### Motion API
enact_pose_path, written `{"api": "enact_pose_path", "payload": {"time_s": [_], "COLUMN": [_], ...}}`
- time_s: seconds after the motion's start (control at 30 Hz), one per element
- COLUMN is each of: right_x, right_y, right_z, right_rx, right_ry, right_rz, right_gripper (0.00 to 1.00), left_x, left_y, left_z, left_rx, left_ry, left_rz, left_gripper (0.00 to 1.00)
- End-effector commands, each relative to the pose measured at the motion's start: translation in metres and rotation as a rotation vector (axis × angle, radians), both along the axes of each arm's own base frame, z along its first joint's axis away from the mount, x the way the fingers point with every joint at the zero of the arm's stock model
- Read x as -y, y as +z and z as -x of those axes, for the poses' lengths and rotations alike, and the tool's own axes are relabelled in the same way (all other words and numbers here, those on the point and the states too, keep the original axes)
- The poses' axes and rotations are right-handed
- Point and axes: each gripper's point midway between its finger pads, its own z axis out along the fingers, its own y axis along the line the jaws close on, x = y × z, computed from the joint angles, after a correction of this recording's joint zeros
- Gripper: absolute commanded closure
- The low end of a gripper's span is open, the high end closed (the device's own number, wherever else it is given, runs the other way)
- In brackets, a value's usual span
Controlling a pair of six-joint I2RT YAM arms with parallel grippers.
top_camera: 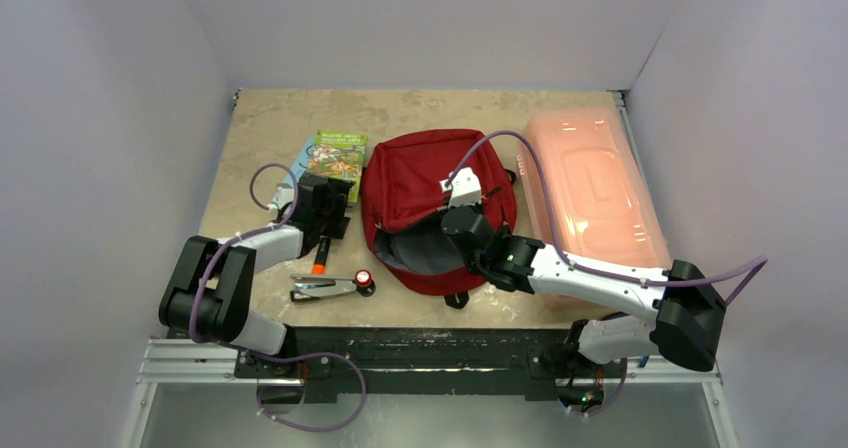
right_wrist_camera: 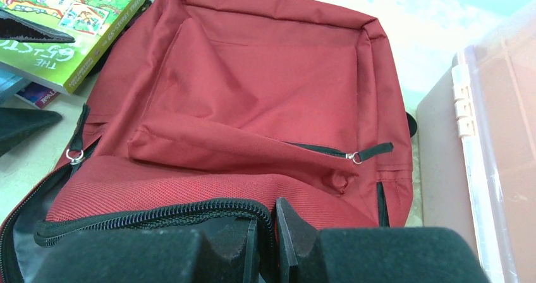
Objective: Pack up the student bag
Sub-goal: Pick up the book from the center of the board.
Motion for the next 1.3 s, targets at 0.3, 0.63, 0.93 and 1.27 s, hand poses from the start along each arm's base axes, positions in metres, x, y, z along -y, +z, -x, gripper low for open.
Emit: {"api": "enact_pose_path", "payload": {"time_s": [0.3, 0.63, 0.93, 1.27], "right_x": [-0.005, -0.014, -0.083, -0.118], "right_y": [0.005, -0.012, -0.01, 0.105], "right_z": [0.0, 0.008, 0.073, 0.085], "right_rx": [-0.009, -0.069, -0.314, -0.393], "right_ry": [-0.004, 0.05, 0.453, 0.493], "right_rz": [-0.042, -0.049, -0.316, -0.758], "right_gripper": [0.85, 0.64, 0.14, 0.02], "left_x": [-0.016, -0.008, -0.004, 0.031], "left_y": [0.032, 0.078, 0.16, 0.221], "left_z": [-0.028, -0.013, 0.033, 0.076], "left_rx": [0.338, 0.507, 0.643, 0.811], "left_ry": [0.15, 0.109, -0.021, -0.183], "left_rz": [-0.019, 0.063, 0.021, 0.217], "left_gripper": [0.35, 0.91, 1.0, 1.0]}}
